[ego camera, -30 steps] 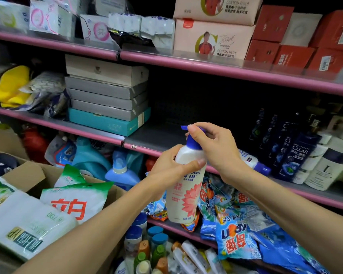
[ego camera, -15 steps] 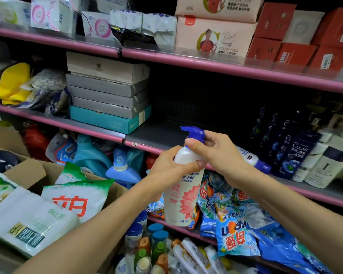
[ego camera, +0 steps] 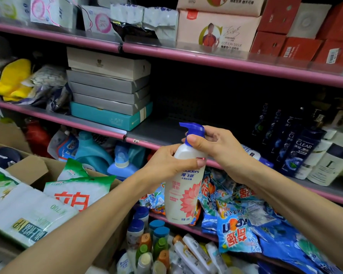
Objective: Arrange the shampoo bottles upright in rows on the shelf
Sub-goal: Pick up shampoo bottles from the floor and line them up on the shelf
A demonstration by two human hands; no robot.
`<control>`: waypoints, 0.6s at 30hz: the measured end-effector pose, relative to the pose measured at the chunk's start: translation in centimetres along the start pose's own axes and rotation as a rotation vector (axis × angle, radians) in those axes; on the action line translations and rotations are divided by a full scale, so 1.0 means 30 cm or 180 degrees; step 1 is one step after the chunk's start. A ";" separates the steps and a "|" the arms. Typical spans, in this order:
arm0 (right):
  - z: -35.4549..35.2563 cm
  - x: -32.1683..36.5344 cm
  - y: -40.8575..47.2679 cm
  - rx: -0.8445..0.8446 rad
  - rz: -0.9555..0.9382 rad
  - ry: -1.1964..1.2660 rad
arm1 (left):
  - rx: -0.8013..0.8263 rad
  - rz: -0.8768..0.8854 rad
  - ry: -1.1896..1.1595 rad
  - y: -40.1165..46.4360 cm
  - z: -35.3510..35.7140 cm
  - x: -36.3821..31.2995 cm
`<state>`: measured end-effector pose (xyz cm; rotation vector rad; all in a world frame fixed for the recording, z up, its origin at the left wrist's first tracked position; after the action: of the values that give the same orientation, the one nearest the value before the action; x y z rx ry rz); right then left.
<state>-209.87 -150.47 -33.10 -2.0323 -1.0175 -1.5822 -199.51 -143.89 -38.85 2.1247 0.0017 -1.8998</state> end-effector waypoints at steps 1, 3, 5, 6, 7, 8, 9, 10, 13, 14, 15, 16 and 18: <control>0.002 0.001 0.001 0.0029 -0.0004 0.0019 | 0.0001 -0.0002 -0.0039 -0.001 -0.002 0.003; 0.004 0.001 0.001 0.0079 -0.0002 0.0034 | 0.0036 -0.0015 -0.0098 -0.003 -0.004 0.005; 0.004 0.002 -0.001 0.0117 -0.0003 0.0055 | 0.0082 -0.0035 -0.0121 -0.005 -0.003 0.008; 0.004 0.003 -0.003 0.0128 -0.0004 0.0075 | 0.0092 -0.0049 -0.0118 -0.005 -0.003 0.007; 0.004 0.003 -0.005 0.0135 -0.0004 0.0096 | 0.0099 -0.0063 -0.0113 -0.005 -0.004 0.007; 0.003 0.005 -0.007 0.0142 -0.0005 0.0112 | 0.0110 -0.0076 -0.0111 -0.004 -0.003 0.007; 0.002 0.006 -0.008 0.0149 -0.0010 0.0124 | 0.0124 -0.0087 -0.0109 -0.003 -0.002 0.006; 0.002 0.008 -0.010 0.0155 -0.0018 0.0134 | 0.0142 -0.0096 -0.0113 -0.003 0.000 0.004; -0.001 0.011 -0.015 0.0162 -0.0023 0.0148 | 0.0205 -0.0136 -0.0206 -0.005 0.004 -0.003; -0.003 0.010 -0.016 0.0169 -0.0015 0.0149 | 0.0233 -0.0161 -0.0237 -0.007 0.006 -0.007; -0.004 0.008 -0.017 0.0181 0.0005 0.0161 | 0.0260 -0.0189 -0.0250 -0.008 0.009 -0.010; -0.006 0.006 -0.018 0.0196 0.0035 0.0187 | 0.0268 -0.0218 -0.0252 -0.010 0.013 -0.014; -0.010 0.005 -0.017 0.0211 0.0097 0.0262 | 0.0200 -0.0279 -0.0315 -0.015 0.022 -0.017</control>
<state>-210.43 -150.27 -32.93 -1.9138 -0.9909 -1.5815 -200.30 -143.51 -38.51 2.1002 0.0148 -2.0794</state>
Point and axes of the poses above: each hand's wrist, its own y-axis towards the middle knuckle, its own z-axis out of the palm, x = y × z, the point moved 5 cm from there along y, towards the middle knuckle, and after that the axes turned 7 degrees about z, right-handed, at the moved point
